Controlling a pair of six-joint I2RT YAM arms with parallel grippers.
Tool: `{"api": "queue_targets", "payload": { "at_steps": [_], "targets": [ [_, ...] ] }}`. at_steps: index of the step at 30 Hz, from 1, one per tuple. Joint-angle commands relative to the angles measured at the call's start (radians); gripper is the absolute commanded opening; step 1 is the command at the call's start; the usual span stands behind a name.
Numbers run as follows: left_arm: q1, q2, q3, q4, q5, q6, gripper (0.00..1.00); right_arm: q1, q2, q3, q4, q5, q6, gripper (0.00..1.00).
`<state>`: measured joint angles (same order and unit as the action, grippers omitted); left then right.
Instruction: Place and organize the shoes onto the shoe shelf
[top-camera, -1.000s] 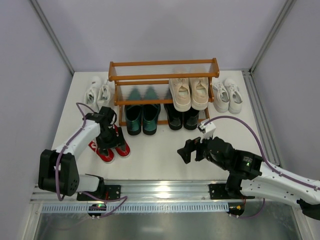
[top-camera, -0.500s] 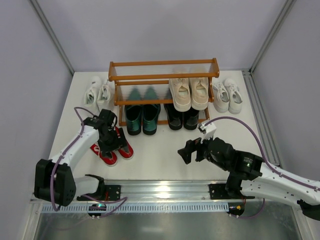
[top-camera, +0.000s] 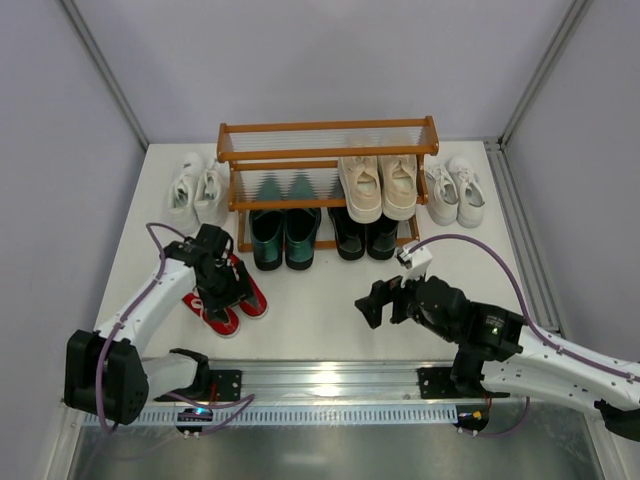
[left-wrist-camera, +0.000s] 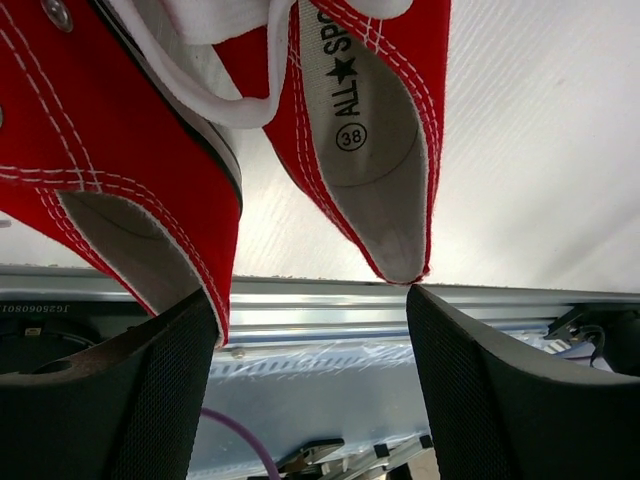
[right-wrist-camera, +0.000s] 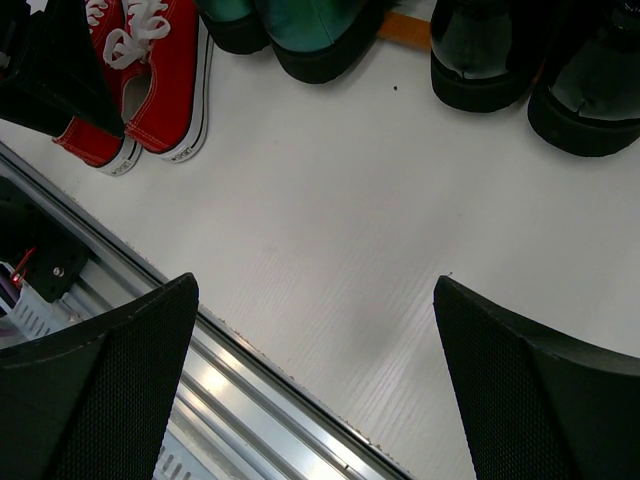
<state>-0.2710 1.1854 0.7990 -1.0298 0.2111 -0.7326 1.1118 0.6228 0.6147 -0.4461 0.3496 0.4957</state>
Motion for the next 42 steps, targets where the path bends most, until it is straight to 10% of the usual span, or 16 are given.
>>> {"api": "queue_targets", "payload": {
  "at_steps": [1,21,33,39,42],
  "targets": [
    [-0.007,-0.032,0.012,-0.035,0.034,-0.05,0.73,0.006,-0.017,-0.001,0.038,0.025,-0.002,1.0],
    [-0.007,-0.027,0.083,-0.023,-0.374,-0.133,0.79,0.006,-0.046,-0.007,0.0,0.037,0.012,1.0],
    [0.003,0.141,0.012,0.155,-0.36,-0.091,0.79,0.006,-0.057,-0.004,-0.02,0.045,0.012,1.0],
    [0.004,0.163,0.006,0.192,-0.397,-0.077,0.65,0.006,-0.054,-0.007,-0.02,0.046,0.014,1.0],
    [0.004,0.175,-0.007,0.211,-0.403,-0.068,0.36,0.006,-0.046,-0.004,-0.019,0.043,0.012,1.0]
  ]
}}
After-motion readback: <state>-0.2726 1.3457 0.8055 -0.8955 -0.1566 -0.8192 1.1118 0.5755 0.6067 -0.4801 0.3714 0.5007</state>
